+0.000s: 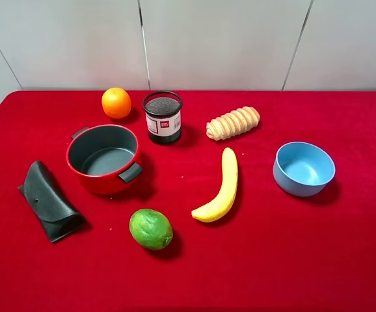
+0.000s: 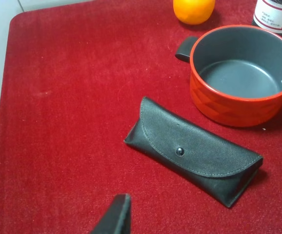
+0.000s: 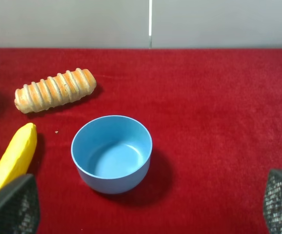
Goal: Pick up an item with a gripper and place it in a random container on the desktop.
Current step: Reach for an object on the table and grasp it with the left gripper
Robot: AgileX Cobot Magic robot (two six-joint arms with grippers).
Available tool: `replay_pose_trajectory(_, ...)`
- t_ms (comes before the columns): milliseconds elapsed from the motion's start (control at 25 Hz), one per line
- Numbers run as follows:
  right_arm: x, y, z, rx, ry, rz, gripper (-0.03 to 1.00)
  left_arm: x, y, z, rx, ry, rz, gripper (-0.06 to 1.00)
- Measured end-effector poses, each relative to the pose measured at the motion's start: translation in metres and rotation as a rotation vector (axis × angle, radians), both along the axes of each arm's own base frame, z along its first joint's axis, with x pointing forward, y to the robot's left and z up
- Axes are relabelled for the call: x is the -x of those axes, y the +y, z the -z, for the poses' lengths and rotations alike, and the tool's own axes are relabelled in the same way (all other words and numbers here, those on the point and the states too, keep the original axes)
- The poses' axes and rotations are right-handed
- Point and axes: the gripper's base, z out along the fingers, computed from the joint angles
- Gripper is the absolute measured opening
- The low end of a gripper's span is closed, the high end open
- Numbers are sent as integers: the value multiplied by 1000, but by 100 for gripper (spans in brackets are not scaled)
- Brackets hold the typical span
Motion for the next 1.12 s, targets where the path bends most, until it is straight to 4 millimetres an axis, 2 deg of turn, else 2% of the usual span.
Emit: replay_pose_trajectory(1120,0,0,0,0,0,0,69,0,0,0,-1,0,1,99)
